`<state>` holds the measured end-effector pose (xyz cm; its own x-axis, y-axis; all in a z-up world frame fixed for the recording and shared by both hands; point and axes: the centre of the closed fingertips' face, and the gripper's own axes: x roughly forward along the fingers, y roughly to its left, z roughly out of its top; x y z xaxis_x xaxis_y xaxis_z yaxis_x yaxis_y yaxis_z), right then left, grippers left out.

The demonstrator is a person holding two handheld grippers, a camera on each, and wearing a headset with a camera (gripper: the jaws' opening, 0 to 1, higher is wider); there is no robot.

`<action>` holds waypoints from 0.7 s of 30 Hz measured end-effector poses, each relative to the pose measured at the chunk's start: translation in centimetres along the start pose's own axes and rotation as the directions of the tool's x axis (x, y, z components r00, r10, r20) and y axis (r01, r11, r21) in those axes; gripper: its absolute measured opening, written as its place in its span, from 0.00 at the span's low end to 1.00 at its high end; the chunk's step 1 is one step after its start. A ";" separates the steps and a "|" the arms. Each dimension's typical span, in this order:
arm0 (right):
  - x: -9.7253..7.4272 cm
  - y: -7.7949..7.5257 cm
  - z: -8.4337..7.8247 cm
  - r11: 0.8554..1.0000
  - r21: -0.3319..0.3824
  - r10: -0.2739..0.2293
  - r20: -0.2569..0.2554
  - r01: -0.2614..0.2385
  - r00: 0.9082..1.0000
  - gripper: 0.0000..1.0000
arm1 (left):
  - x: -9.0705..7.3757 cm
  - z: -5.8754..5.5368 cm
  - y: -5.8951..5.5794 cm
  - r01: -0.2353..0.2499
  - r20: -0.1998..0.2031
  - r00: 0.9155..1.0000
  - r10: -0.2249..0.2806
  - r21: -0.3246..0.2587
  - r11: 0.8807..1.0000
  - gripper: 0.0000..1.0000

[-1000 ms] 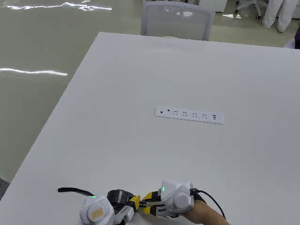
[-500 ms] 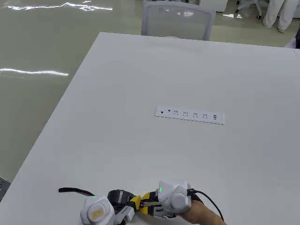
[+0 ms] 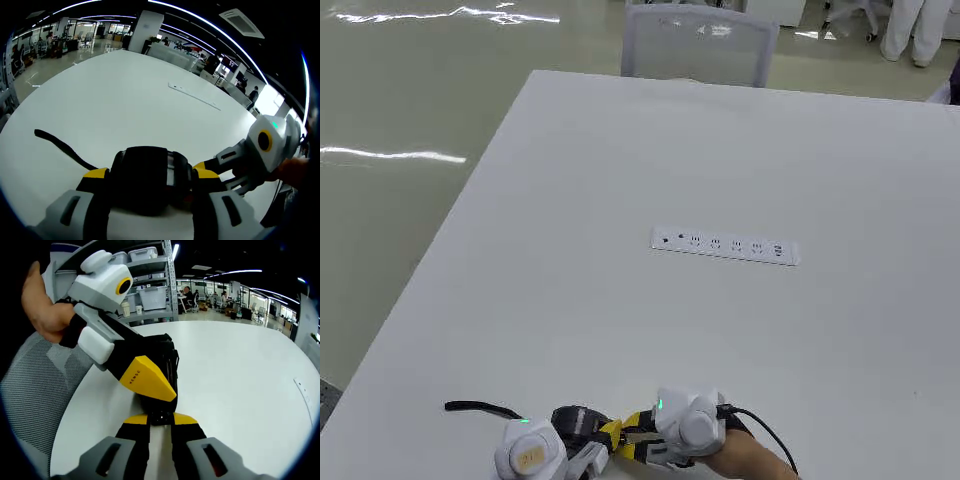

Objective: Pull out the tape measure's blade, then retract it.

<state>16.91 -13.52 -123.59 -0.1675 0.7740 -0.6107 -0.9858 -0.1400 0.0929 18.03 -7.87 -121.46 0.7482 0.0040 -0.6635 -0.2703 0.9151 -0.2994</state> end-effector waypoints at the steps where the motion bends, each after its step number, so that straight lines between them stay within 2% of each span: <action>1: 0.0 0.0 -0.1 1.000 0.001 -0.002 -0.001 0.002 1.000 0.14 | 0.0 -0.1 0.0 0.001 0.001 1.000 -0.001 0.004 1.000 0.64; 8: 0.2 0.0 -0.3 1.000 0.001 -0.018 -0.006 0.018 1.000 0.14 | 0.0 -0.3 -0.2 0.006 -0.006 1.000 -0.006 0.029 1.000 0.63; 21: 0.1 -0.1 -0.3 0.999 0.030 -0.037 0.008 0.037 0.999 0.16 | 0.1 -0.4 -0.1 0.014 -0.003 1.000 -0.013 0.042 0.999 0.64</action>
<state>17.04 -13.62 -123.85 -0.1312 0.7835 -0.6074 -0.9912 -0.0932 0.0938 17.92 -8.12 -121.81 0.7497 -0.0098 -0.6617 -0.2346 0.9310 -0.2796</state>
